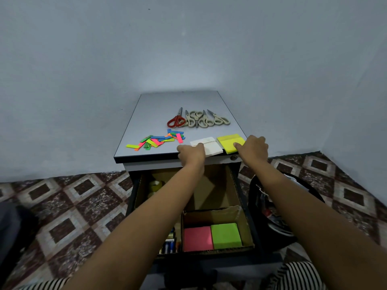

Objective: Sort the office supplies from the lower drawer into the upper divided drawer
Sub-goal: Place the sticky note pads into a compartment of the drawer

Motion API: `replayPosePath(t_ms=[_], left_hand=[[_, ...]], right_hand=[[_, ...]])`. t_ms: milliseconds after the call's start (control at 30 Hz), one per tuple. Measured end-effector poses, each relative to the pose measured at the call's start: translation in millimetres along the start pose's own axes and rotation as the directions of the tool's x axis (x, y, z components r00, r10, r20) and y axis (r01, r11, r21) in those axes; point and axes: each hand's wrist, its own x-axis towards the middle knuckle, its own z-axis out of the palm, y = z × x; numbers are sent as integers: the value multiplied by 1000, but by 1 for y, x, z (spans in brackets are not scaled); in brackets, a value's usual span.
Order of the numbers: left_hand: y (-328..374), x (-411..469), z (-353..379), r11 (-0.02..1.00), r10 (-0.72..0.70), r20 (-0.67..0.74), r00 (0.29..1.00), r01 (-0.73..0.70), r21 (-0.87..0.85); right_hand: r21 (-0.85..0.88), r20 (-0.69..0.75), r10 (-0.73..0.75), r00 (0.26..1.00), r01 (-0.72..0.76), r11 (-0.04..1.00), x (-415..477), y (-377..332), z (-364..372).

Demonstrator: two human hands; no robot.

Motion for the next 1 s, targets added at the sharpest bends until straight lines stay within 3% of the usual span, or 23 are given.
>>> replayPosePath(t_ms=[167,400,467,567,667,767,867,1000], left_hand=[[-3,-4,-4,927,-254,149,956,284,-245],[-9,-1,-11,895,-244,294,924,331,-298],[-8,-1,-15,899,-221,296,929,312,-307],[-12,-4,-28,902,-214,336,917,318,-292],[-21,-10,-49,898,-213,418,883,346,-273],[-35,-16,-71,904,-195,452,870,338,-261],[-50,-22,-92,925,-180,471,864,311,-218],[-73,-27,-120,941,-187,457,870,292,-170]], right_hand=[[75,36,11,999,-14,997,0,1,-1],[274,49,160,986,-167,947,3,3,-4],[460,105,229,968,-252,851,3,4,-2],[686,279,265,923,-385,618,-8,7,-3],[745,454,200,868,-493,450,-26,14,-7],[727,593,119,796,-593,346,-48,27,-8],[703,633,82,770,-615,357,-73,41,-5],[620,656,39,754,-567,542,-107,57,1]])
